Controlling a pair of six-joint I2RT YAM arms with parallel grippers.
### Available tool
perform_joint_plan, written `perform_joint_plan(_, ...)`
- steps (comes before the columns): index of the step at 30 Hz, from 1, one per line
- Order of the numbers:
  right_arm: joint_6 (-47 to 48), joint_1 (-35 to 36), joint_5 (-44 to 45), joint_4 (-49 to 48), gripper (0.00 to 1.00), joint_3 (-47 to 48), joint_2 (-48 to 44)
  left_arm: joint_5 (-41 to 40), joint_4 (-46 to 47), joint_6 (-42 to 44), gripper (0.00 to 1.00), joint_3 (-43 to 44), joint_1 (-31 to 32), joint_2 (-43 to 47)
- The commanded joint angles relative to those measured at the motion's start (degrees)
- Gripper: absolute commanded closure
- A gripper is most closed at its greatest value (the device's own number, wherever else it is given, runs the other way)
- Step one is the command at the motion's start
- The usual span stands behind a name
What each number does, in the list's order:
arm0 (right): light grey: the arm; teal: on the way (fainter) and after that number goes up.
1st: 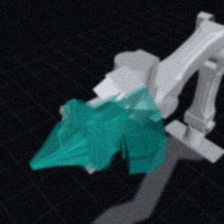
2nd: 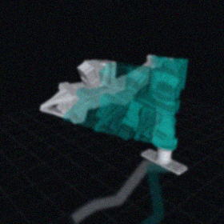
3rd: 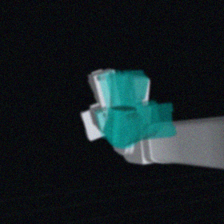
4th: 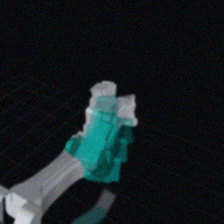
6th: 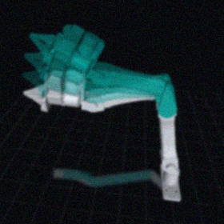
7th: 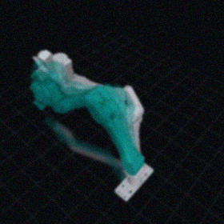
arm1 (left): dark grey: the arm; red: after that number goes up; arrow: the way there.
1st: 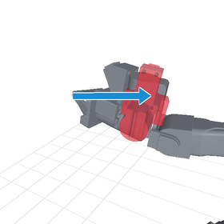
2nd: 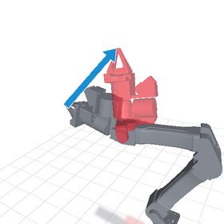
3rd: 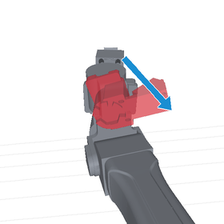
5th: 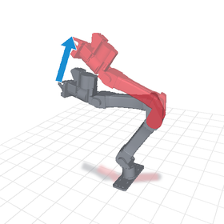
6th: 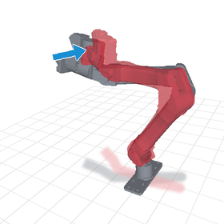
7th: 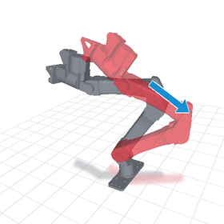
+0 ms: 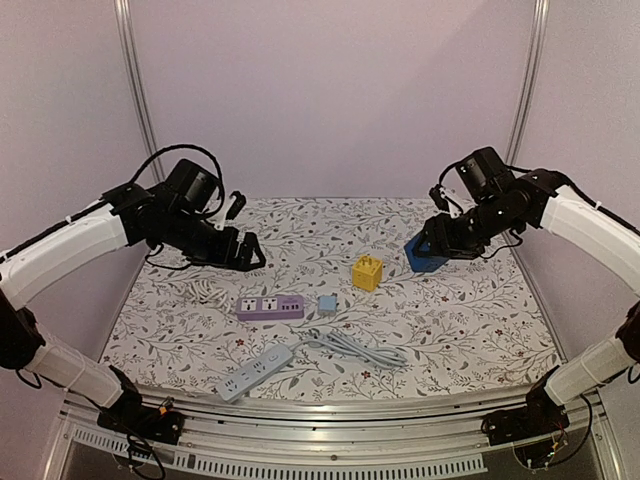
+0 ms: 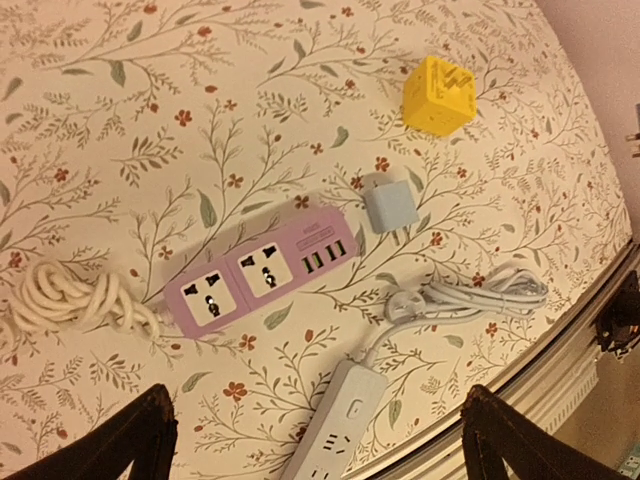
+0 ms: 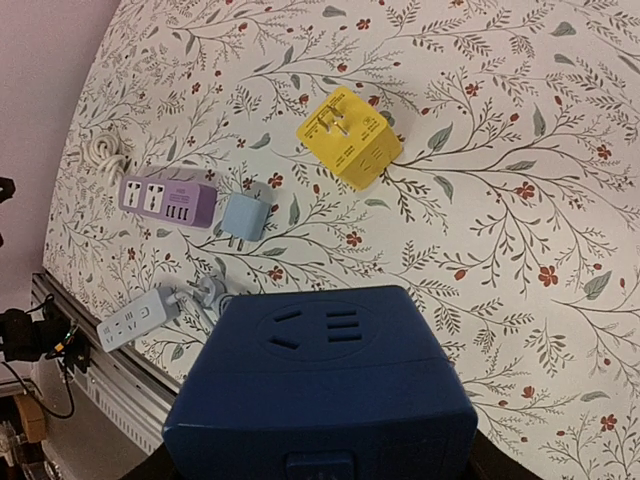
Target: Insert the plug
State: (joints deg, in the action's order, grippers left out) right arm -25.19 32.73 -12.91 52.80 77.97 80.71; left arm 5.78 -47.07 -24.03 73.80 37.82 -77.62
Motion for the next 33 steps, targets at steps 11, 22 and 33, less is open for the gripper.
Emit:
perform_joint_plan(11, -7.0, 0.6, 15.0, 2.9, 1.0, 0.7, -5.1, -0.9, -4.4, 2.8, 0.01, -13.4, 4.5, 2.5)
perform_joint_plan(22, -6.0, 0.5, 16.1, 2.9, 1.0, -0.5, -5.7, 0.9, -3.1, 5.6, 0.08, -9.5, 15.0, -11.3)
perform_joint_plan(33, -5.0, 0.5, 17.0, 5.0, 1.0, -7.6, -13.3, 0.4, -2.7, 7.0, 0.2, -6.1, 18.8, -24.5)
